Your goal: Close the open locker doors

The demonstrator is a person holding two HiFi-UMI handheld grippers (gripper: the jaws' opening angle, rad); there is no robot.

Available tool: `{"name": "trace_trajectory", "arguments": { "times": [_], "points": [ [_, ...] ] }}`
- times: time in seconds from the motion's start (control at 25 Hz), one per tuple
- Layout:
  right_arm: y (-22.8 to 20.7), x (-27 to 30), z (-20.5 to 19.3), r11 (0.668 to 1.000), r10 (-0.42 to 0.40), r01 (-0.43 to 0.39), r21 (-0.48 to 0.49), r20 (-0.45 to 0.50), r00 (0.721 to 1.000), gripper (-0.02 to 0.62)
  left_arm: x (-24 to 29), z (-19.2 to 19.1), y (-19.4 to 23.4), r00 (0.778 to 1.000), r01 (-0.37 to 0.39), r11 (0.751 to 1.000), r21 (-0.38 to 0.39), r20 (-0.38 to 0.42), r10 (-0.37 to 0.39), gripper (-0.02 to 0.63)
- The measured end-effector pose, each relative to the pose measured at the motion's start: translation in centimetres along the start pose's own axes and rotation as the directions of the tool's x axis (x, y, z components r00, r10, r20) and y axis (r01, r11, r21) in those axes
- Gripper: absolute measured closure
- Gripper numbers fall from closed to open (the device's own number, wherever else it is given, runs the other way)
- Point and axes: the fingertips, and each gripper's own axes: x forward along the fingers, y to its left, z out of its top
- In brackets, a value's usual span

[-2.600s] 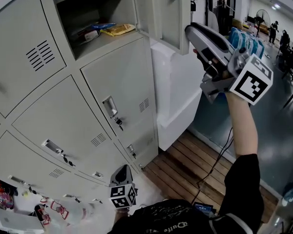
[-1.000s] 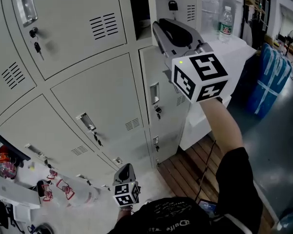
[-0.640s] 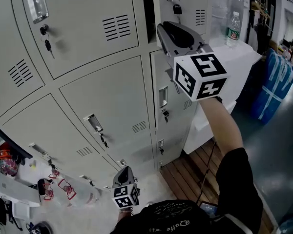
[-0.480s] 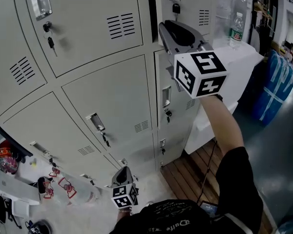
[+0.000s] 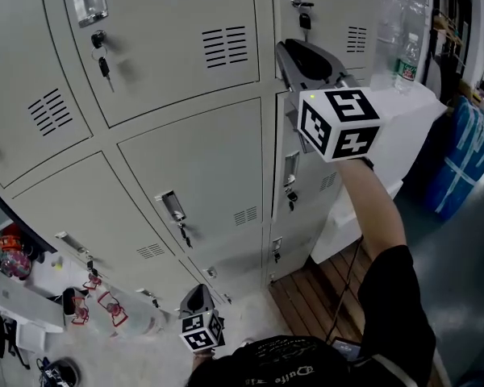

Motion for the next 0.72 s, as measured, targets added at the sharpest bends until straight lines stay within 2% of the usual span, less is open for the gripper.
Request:
{"name": "trace_trajectory", "arguments": {
  "times": [0.4, 0.52, 0.72],
  "points": [
    [-0.2, 1.2, -0.6, 0.999, 0.017, -0.018, 0.037, 0.008, 1.0, 0.557, 0.1, -0.2, 1.8, 0.998, -0.056, 0.998, -0.008, -0.005, 0.056, 0.6],
    [-0.2, 1.2, -0.6, 0.999, 0.029, -0.029, 0.042, 0.011, 1.0, 0.557, 0.3, -0.2, 1.7, 0.998, -0.056, 0.998, -0.009, -0.006, 0.055, 0.6],
    [-0.1, 1.2, -0.6, 0.991, 0.085, -0.087, 0.106, 0.028, 0.996, 0.555, 0.7, -0.3, 0.9, 0.999, -0.039, 0.999, -0.002, -0.012, 0.039, 0.6]
  ]
}}
